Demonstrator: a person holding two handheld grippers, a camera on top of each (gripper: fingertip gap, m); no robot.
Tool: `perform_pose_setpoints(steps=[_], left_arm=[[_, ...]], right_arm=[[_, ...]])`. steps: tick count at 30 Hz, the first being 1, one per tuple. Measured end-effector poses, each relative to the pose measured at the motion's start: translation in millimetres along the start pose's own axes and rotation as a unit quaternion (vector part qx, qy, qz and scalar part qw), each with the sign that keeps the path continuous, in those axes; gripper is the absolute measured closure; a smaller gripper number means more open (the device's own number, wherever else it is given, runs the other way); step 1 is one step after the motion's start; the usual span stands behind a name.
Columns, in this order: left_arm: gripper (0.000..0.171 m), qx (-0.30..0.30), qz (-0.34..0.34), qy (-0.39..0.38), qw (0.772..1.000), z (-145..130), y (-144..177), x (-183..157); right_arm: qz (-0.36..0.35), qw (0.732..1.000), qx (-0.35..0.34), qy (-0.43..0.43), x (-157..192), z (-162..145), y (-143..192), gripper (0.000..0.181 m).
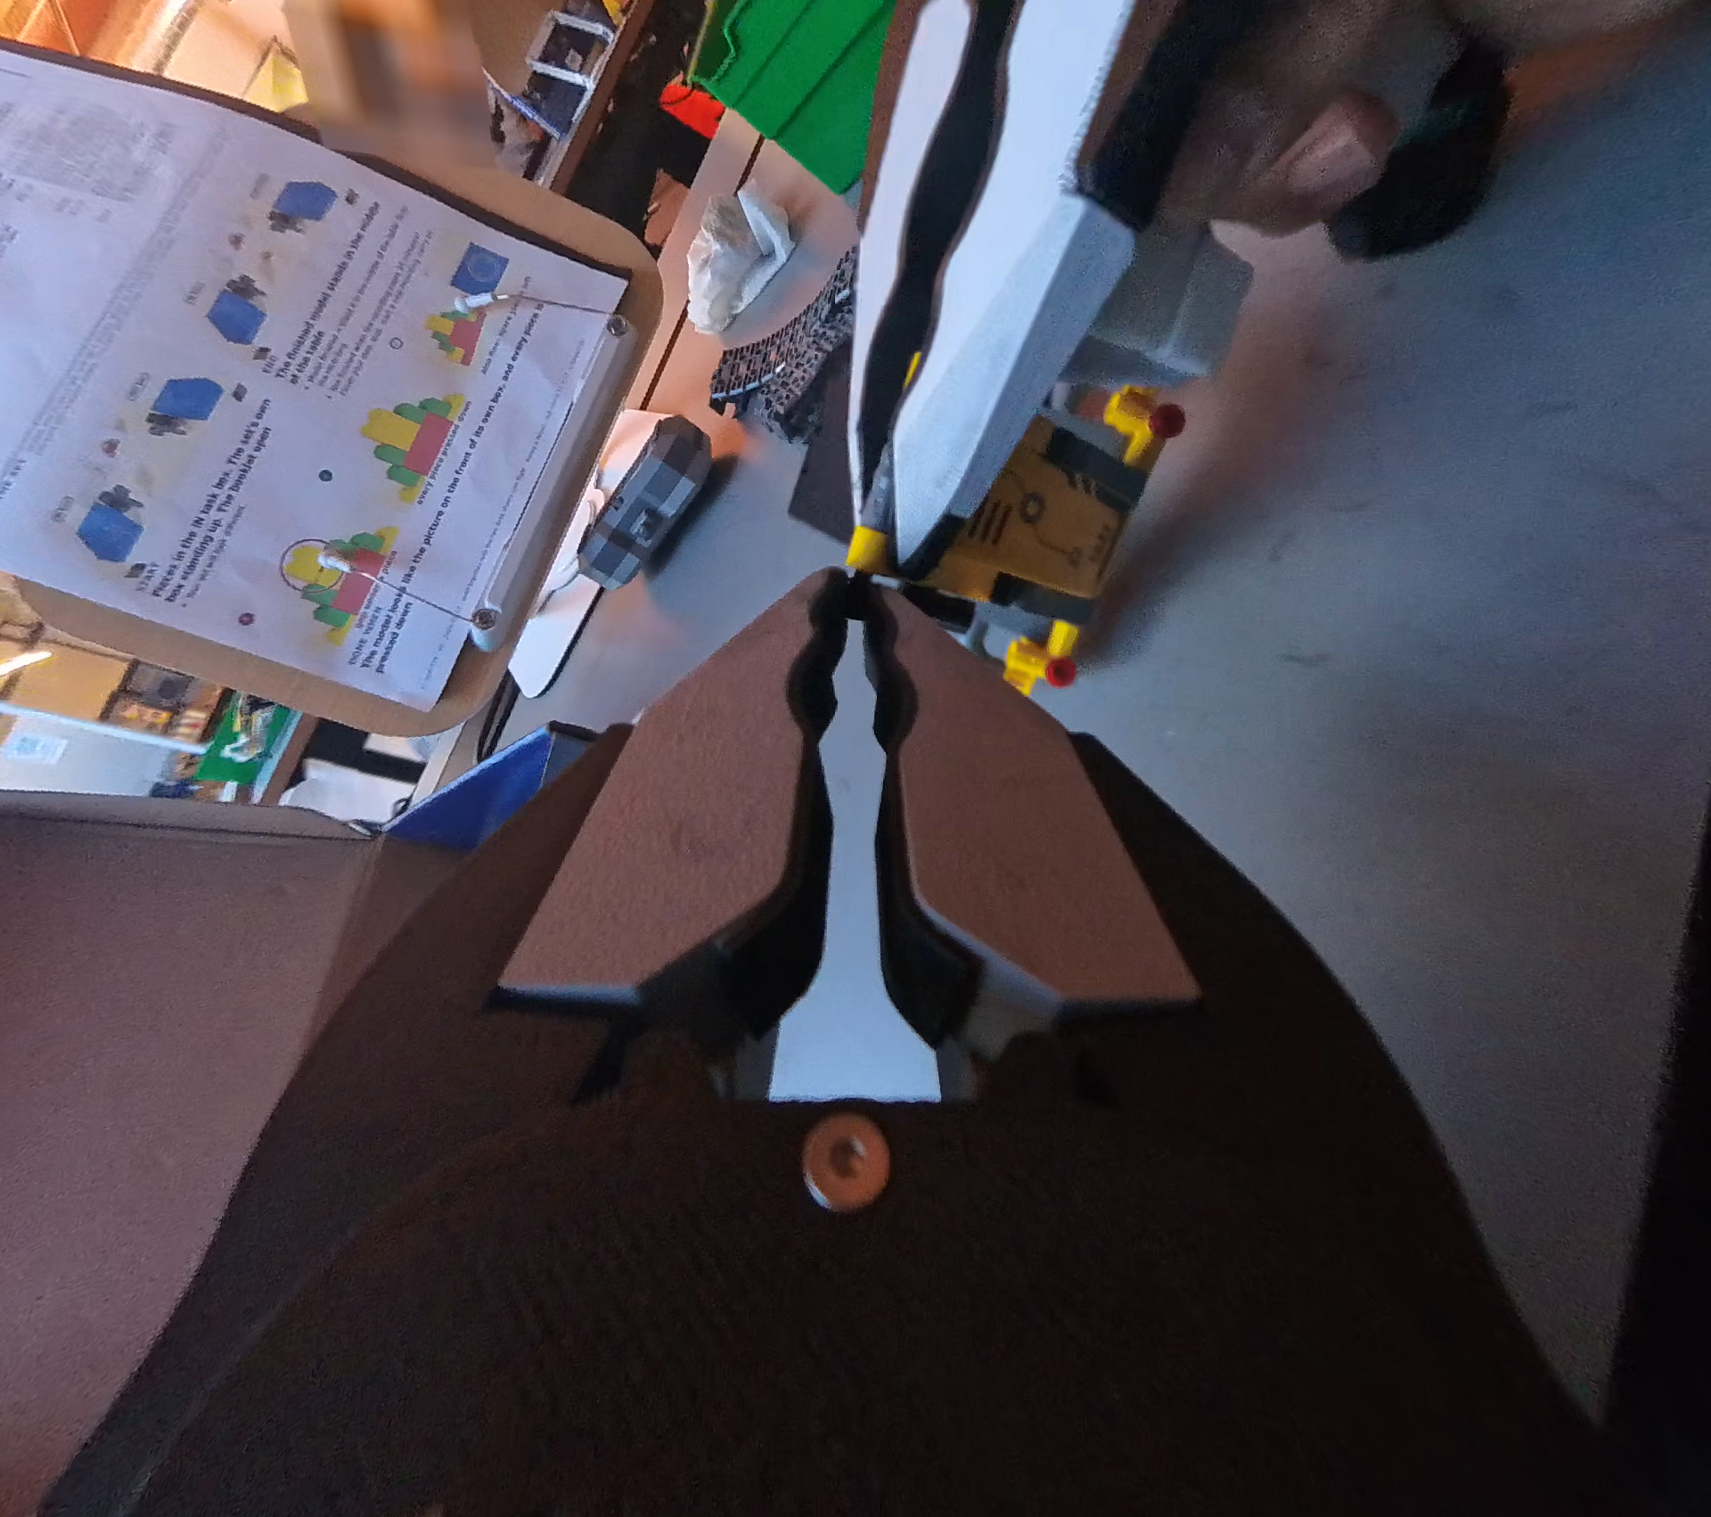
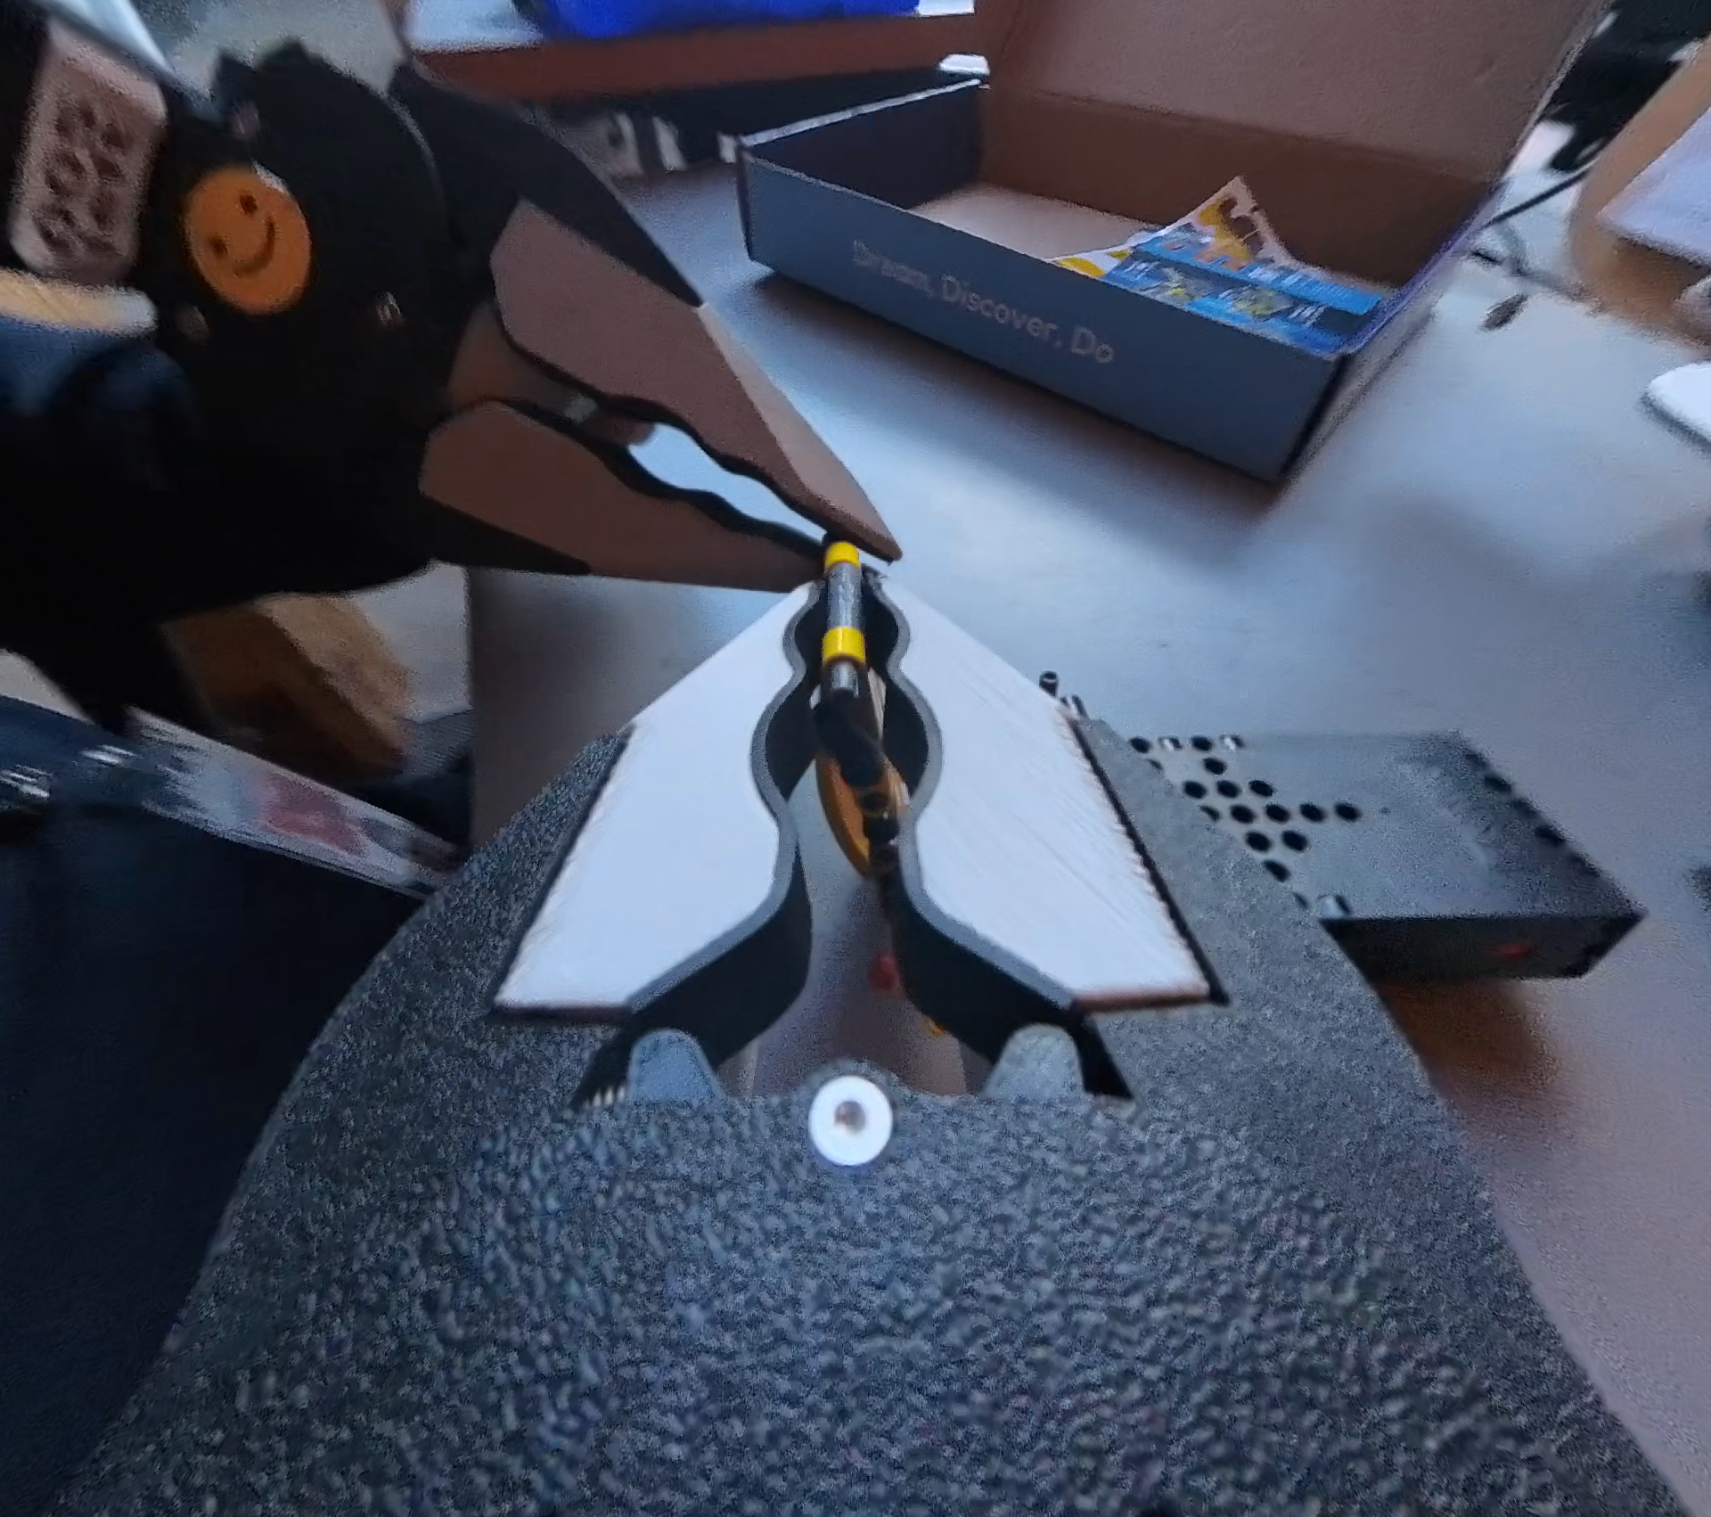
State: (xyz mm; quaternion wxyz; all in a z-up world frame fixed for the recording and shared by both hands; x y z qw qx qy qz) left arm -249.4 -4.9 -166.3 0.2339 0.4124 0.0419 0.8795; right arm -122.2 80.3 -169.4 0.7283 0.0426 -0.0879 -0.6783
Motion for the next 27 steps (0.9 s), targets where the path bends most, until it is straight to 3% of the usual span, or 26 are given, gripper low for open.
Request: perform_pose_setpoints(steps=[2, 4, 7, 10, 13, 19, 27], left_arm=[[0.169, -0.005, -0.032, 0.057, 0.998, 2, 1, 5], [0.169, -0.012, -0.108, 0.155, 0.982, 2, -1, 14], [0.170, -0.041, -0.147, 0.230, 0.961, -4, -1, 21], [0.171, -0.023, -0.175, 0.232, 0.957, -11, 0, 24], [0.171, -0.019, -0.179, 0.243, 0.953, -14, 3, 29], [0.167, -0.051, -0.204, 0.268, 0.940, -6, 3, 27], [0.165, -0.005, -0.150, 0.167, 0.974, 0, 3, 23]], right_arm=[[0.049, 0.995, -0.010, -0.085, -8, -1, 2, 0.179], [0.111, 0.978, -0.007, -0.176, -19, -5, 3, 0.179], [0.155, 0.958, -0.022, -0.239, -24, -8, 5, 0.178], [0.153, 0.955, -0.021, -0.254, -27, -9, 4, 0.178], [0.173, 0.932, -0.041, -0.315, -35, -14, 7, 0.178], [0.201, 0.904, -0.055, -0.374, -40, -20, 6, 0.178], [0.211, 0.909, -0.048, -0.356, -35, -18, 4, 0.178]])
Point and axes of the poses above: each gripper's, where its closed fingertips meet, y back along the fingers, z out of its top, x = y × z across the jaws, the point moved 10 cm from there along y, back along the fingers, and after that the axes turned 5 degrees about -x, right-handed, at the moved point
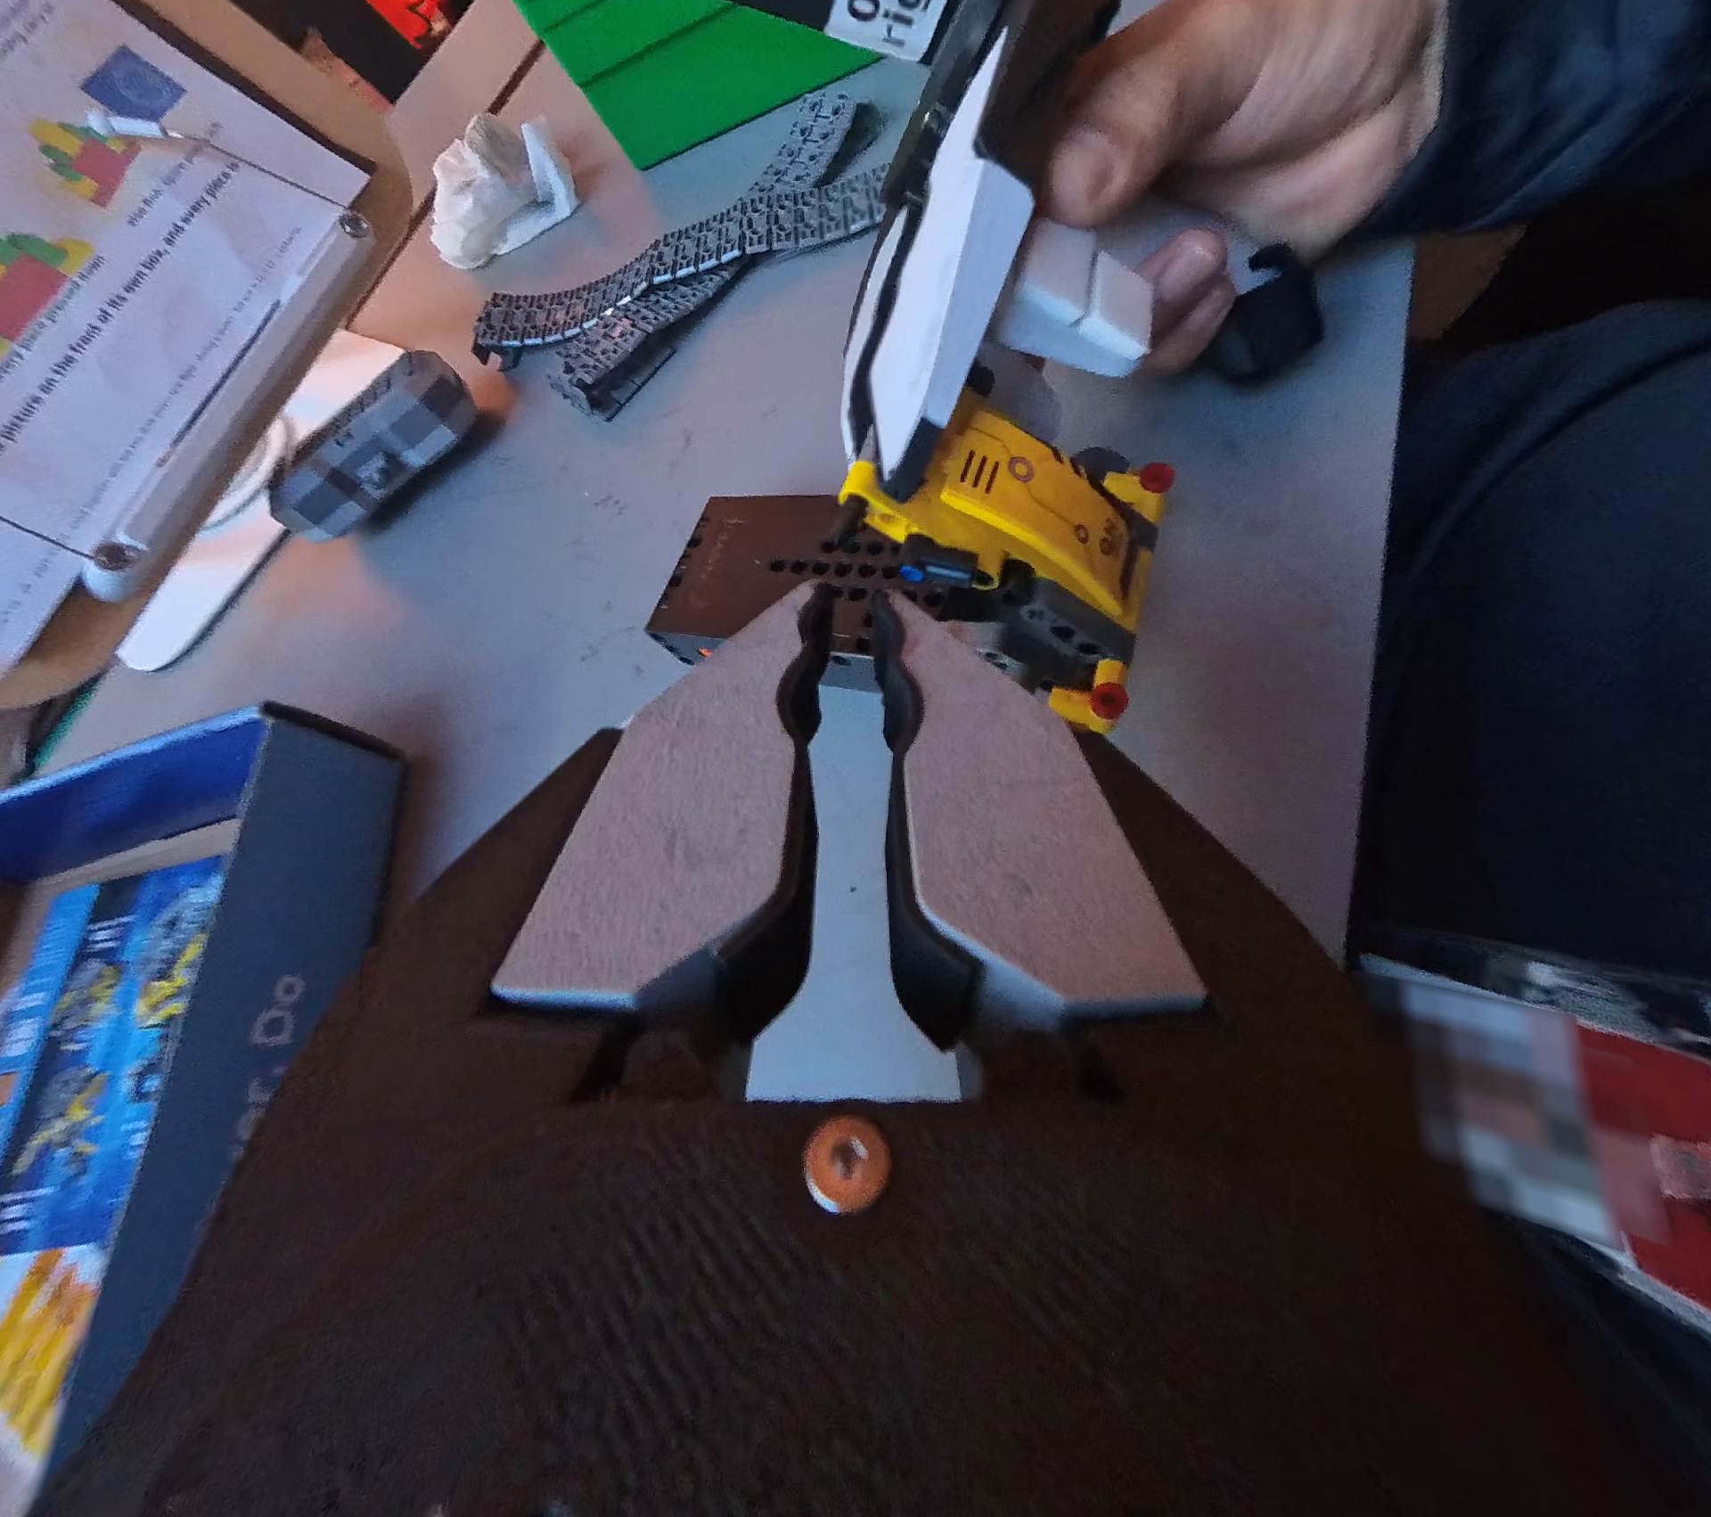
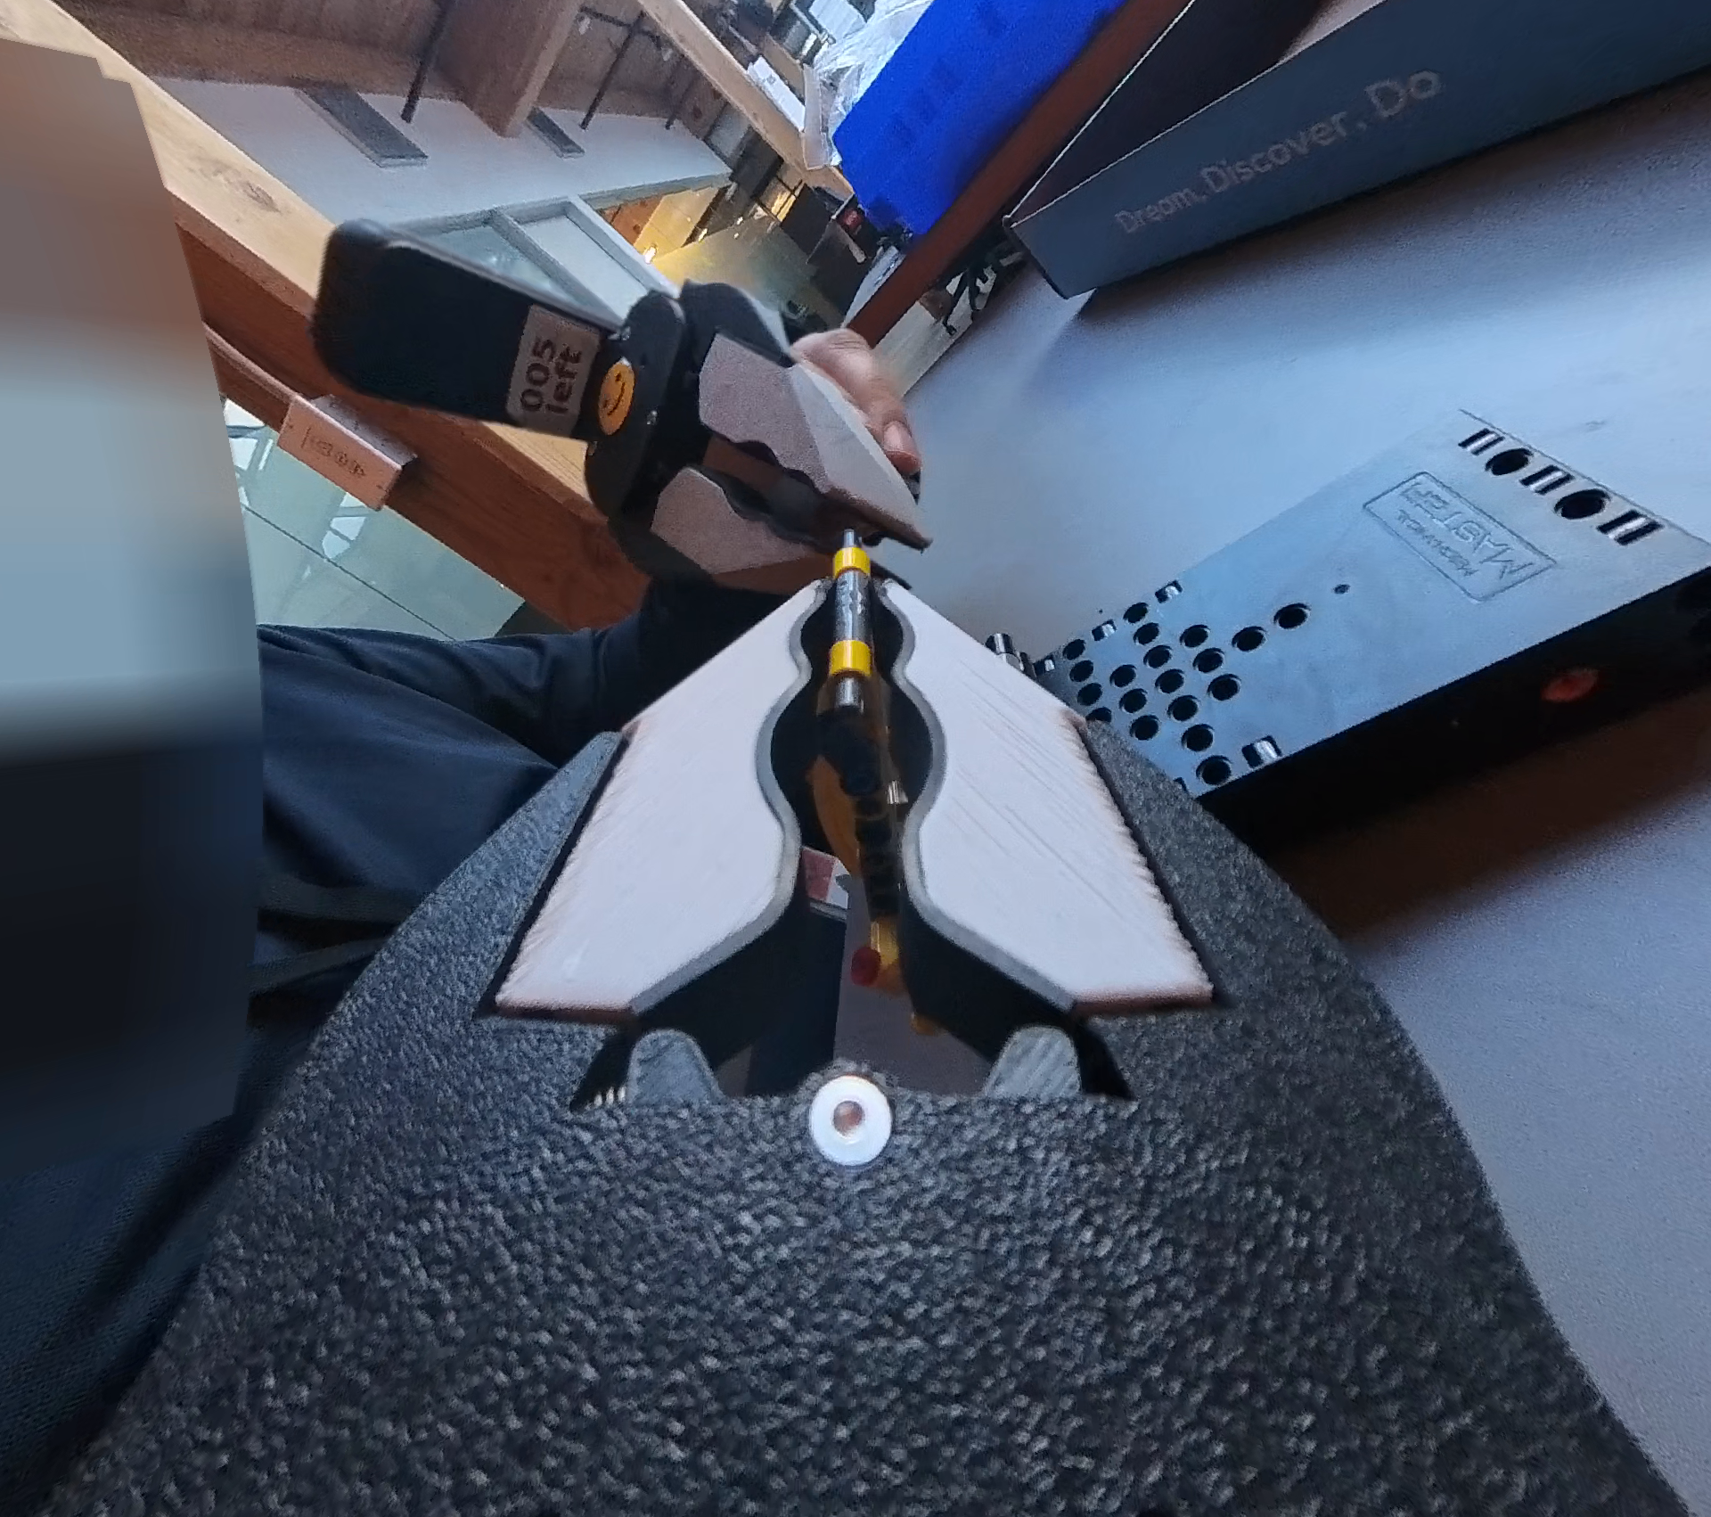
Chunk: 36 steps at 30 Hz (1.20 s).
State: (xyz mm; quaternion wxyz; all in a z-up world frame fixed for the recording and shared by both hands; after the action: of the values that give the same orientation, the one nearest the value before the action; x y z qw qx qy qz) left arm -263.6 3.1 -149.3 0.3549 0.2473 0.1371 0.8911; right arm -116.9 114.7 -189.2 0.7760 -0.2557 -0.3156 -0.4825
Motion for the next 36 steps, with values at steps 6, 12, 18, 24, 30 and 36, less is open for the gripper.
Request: perform_pose_setpoints(steps=[6, 12, 18, 24, 30, 36], left_arm=[[0.165, 0.054, 0.069, -0.116, 0.989, 11, -2, -11], [0.170, 0.103, 0.112, -0.215, 0.965, 13, -5, -22], [0.165, 0.105, 0.037, -0.179, 0.977, 13, 6, -21], [0.164, 0.088, -0.025, -0.148, 0.985, 12, 14, -21], [0.165, 0.117, -0.015, -0.191, 0.974, 17, 15, -29], [0.164, 0.114, -0.017, -0.194, 0.974, 24, 25, -29]], right_arm=[[-0.030, 0.998, 0.027, 0.056, 8, -1, -5, 0.178], [-0.057, 0.994, 0.035, 0.091, 12, -1, -7, 0.178], [-0.081, 0.965, 0.085, 0.236, 27, -5, -15, 0.178], [-0.096, 0.912, 0.136, 0.375, 46, -11, -21, 0.179], [-0.135, 0.861, 0.184, 0.454, 61, -15, -27, 0.178], [-0.145, 0.847, 0.197, 0.473, 65, -18, -32, 0.178]])
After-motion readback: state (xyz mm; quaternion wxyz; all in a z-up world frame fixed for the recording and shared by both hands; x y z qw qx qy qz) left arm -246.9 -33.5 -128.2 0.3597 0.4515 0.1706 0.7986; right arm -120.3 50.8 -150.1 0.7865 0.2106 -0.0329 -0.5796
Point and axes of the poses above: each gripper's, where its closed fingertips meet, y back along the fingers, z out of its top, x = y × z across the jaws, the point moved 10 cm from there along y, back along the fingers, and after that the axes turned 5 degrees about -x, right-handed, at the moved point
